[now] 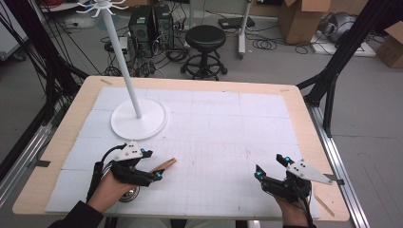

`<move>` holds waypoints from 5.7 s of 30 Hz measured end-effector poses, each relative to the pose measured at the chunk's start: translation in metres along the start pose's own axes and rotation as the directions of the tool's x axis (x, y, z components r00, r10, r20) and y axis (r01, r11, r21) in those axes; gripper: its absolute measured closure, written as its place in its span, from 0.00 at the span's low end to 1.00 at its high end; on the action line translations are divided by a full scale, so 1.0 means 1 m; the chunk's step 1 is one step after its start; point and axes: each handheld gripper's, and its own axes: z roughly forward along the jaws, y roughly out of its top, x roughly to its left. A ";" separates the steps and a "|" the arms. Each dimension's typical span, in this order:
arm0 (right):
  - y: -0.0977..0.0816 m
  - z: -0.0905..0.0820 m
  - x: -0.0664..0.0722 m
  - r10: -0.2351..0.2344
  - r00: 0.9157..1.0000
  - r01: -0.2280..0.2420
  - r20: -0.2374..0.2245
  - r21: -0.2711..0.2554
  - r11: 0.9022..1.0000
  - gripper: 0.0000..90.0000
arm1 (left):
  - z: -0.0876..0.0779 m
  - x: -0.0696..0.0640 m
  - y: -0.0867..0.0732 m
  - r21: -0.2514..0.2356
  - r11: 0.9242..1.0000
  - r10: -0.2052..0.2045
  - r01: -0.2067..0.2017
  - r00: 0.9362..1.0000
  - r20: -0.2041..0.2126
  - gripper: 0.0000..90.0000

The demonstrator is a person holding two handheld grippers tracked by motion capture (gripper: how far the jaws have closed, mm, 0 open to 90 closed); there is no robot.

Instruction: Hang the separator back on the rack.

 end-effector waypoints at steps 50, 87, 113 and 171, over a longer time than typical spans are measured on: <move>0.000 0.001 0.001 0.006 1.000 -0.006 -0.016 0.008 1.000 0.19 | 0.027 0.002 -0.009 0.200 0.979 0.041 -0.041 0.999 0.003 0.75; 0.026 0.008 0.035 -0.035 0.886 -0.034 -0.463 -0.140 0.990 0.20 | -0.042 -0.011 0.023 -0.363 0.927 0.017 0.096 0.955 0.297 0.75; 0.078 0.060 0.114 -0.132 0.561 -0.035 -0.817 -0.183 0.983 0.51 | -0.037 -0.045 0.031 -0.420 0.906 0.153 0.058 0.880 0.450 0.75; 0.138 0.056 0.158 -0.111 0.706 0.021 -0.700 -0.137 0.990 0.79 | -0.034 -0.052 0.033 -0.427 0.903 0.106 0.042 0.942 0.318 0.44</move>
